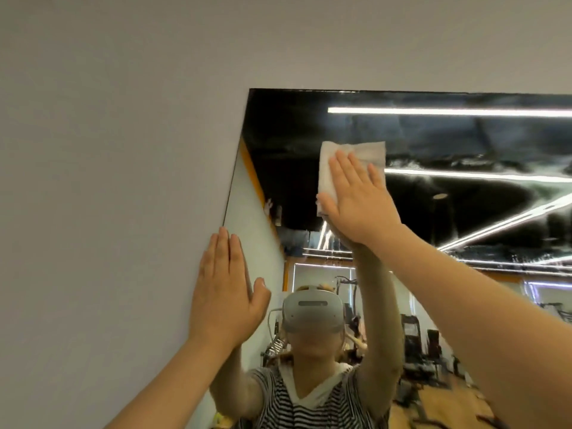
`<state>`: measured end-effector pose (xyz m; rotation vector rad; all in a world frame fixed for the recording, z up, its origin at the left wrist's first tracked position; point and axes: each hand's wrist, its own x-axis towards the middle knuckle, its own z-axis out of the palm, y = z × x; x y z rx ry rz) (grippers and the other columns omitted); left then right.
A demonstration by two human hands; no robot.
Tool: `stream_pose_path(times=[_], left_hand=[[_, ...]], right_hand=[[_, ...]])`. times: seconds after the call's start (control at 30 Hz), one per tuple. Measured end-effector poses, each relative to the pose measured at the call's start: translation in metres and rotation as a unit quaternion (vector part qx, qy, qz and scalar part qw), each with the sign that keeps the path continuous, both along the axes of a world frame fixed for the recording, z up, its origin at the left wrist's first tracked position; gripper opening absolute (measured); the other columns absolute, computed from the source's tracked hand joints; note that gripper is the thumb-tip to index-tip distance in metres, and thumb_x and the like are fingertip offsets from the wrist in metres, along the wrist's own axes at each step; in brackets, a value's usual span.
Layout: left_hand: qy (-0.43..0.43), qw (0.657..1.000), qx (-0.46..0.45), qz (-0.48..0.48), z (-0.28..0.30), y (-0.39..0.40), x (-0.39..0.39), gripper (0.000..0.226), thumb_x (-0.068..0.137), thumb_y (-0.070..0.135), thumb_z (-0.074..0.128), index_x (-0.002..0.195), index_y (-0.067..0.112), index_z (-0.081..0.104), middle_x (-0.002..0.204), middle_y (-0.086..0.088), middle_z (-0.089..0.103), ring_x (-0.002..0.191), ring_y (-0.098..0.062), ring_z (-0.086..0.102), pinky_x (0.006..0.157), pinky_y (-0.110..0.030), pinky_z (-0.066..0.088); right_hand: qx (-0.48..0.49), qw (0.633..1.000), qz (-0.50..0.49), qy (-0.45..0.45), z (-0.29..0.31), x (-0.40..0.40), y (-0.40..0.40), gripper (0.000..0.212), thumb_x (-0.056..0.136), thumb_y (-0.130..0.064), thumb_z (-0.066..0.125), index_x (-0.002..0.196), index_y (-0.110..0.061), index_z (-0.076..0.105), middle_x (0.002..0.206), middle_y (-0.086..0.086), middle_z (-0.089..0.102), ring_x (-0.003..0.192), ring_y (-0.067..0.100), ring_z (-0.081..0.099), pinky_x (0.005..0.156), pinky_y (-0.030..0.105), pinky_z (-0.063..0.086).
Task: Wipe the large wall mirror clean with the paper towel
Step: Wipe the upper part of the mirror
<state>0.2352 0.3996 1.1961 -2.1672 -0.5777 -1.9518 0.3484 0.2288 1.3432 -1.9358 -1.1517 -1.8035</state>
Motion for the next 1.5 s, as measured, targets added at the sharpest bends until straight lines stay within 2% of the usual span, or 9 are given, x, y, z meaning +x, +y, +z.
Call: stream_pose_path(times=[0.13,0.3,0.53,0.63,0.93,1.17,1.3,1.4,1.5], left_hand=[[0.003,1.0,0.002,0.006,-0.001,0.0,0.001,0.089,0.081,0.056,0.005,0.154,0.005,0.001,0.162,-0.011,-0.007,0.146,-0.018,-0.015,0.115,-0.029,-0.012],[-0.003,1.0,0.007,0.01,-0.001,0.002,0.003,0.088,0.083,0.055,0.008,0.154,0.003,0.005,0.162,-0.012,-0.002,0.148,-0.021,-0.009,0.117,-0.032,-0.006],[-0.013,0.999,0.016,0.032,-0.002,0.005,0.006,0.082,0.087,0.049,0.019,0.15,-0.003,0.02,0.159,-0.019,0.014,0.147,-0.028,0.008,0.116,-0.04,0.008],[-0.012,0.999,0.018,0.05,-0.001,0.005,0.007,0.079,0.088,0.047,0.024,0.148,-0.005,0.026,0.156,-0.022,0.022,0.145,-0.032,0.017,0.114,-0.043,0.014],[-0.019,0.998,0.026,0.049,-0.002,0.005,0.009,0.08,0.087,0.047,0.019,0.15,-0.002,0.017,0.159,-0.02,0.014,0.144,-0.026,0.003,0.114,-0.04,0.004],[-0.024,0.999,0.027,0.041,-0.002,0.005,0.009,0.079,0.088,0.047,0.023,0.15,-0.003,0.021,0.158,-0.02,0.018,0.145,-0.029,0.01,0.114,-0.041,0.009],[-0.029,0.999,0.02,0.026,-0.004,0.004,0.008,0.077,0.088,0.046,0.023,0.148,0.0,0.008,0.159,-0.019,0.015,0.145,-0.027,0.007,0.114,-0.039,0.005],[-0.034,0.999,0.025,0.033,-0.004,0.003,0.008,0.075,0.088,0.044,0.028,0.146,0.001,0.01,0.156,-0.022,0.023,0.143,-0.029,0.014,0.112,-0.043,0.007],[-0.038,0.998,0.027,0.031,-0.003,0.002,0.007,0.077,0.088,0.046,0.027,0.147,0.0,0.009,0.157,-0.021,0.022,0.143,-0.027,0.01,0.112,-0.041,0.005]], right_hand=[[0.04,0.999,-0.021,0.027,-0.003,0.032,-0.046,0.078,0.091,-0.055,0.001,0.155,-0.011,0.001,0.163,0.007,-0.004,0.15,0.019,-0.006,0.119,0.039,-0.005],[0.091,0.993,-0.031,0.068,-0.011,0.055,-0.086,0.077,0.091,-0.054,0.006,0.155,-0.011,0.002,0.163,0.007,-0.002,0.15,0.02,-0.005,0.121,0.04,-0.003],[0.232,0.962,-0.011,0.141,-0.008,0.05,-0.064,0.067,0.103,-0.044,0.018,0.155,-0.006,0.001,0.163,0.013,0.001,0.15,0.028,0.0,0.121,0.046,0.0],[0.257,0.953,-0.011,0.158,-0.005,0.043,-0.055,0.067,0.103,-0.042,0.021,0.155,-0.005,-0.001,0.162,0.015,0.0,0.149,0.03,-0.001,0.12,0.046,-0.001],[0.223,0.963,-0.03,0.145,-0.007,0.027,-0.035,0.066,0.103,-0.042,0.017,0.154,-0.005,-0.003,0.162,0.015,-0.003,0.149,0.031,-0.002,0.12,0.047,-0.003],[0.168,0.981,-0.02,0.097,-0.01,-0.009,0.014,0.067,0.102,-0.043,0.018,0.155,-0.005,0.0,0.162,0.016,-0.001,0.149,0.032,0.0,0.119,0.047,-0.002],[0.139,0.987,-0.007,0.078,-0.011,-0.032,0.041,0.067,0.103,-0.044,0.021,0.154,-0.006,0.0,0.162,0.014,-0.001,0.149,0.031,-0.002,0.119,0.047,-0.003],[0.109,0.993,-0.001,0.052,-0.012,-0.049,0.062,0.067,0.103,-0.045,0.02,0.154,-0.007,-0.002,0.162,0.013,-0.002,0.149,0.03,-0.002,0.119,0.046,-0.004],[0.068,0.997,0.003,0.032,-0.011,-0.059,0.078,0.067,0.104,-0.045,0.018,0.154,-0.008,-0.005,0.162,0.012,-0.006,0.149,0.028,-0.006,0.118,0.045,-0.007]])
